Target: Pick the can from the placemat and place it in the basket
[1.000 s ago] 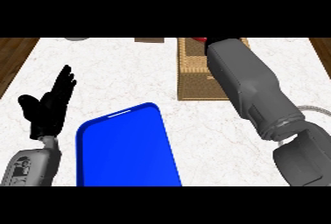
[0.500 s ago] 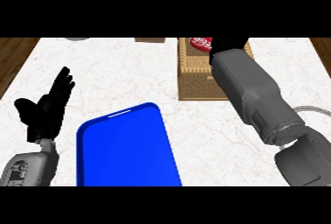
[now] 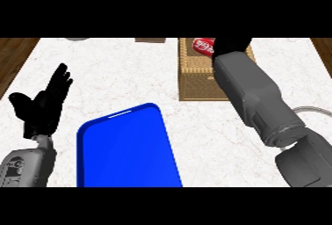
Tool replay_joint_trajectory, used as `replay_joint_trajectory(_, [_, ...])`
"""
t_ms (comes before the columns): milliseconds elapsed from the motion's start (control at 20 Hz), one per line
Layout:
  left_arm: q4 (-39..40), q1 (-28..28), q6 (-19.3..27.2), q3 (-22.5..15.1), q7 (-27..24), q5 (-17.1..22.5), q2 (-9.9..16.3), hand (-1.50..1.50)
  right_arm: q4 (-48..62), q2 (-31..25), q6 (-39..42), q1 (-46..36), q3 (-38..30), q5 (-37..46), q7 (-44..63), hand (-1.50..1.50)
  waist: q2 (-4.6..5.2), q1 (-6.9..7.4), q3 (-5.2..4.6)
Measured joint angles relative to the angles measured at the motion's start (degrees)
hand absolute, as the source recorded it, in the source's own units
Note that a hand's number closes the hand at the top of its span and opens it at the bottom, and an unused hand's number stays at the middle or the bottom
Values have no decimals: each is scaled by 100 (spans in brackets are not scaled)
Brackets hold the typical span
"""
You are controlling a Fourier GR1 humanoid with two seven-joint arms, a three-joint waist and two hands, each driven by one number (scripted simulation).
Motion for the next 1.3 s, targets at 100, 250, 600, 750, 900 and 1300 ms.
replay_joint_trajectory(100, [15, -33, -11, 1, 23, -3, 10, 0, 7, -53, 67, 25, -8, 7, -36, 150, 9, 15, 0])
replay_joint_trajectory(250, [-25, -16, 46, -49, 11, -69, -43, 0, -4, -105, 104, 132, -32, 12, -111, 150, -5, 12, -9])
replay_joint_trajectory(600, [39, -65, 115, -119, -5, -163, -128, 0, -65, -111, 204, 233, -150, -26, -142, 150, -52, 6, -48])
replay_joint_trajectory(750, [99, -74, 139, -112, -49, -184, -148, 0, -104, -105, 257, 231, -225, -63, -115, 150, -60, -10, -50])
replay_joint_trajectory(900, [72, -25, 132, -104, -74, -176, -156, 0, -143, -125, 208, 327, -312, -110, -105, 150, -91, -15, -69])
replay_joint_trajectory(1300, [102, -53, 84, -74, -56, -156, -119, 0, -113, -216, 467, 308, -589, -300, 143, -150, -94, 5, -73])
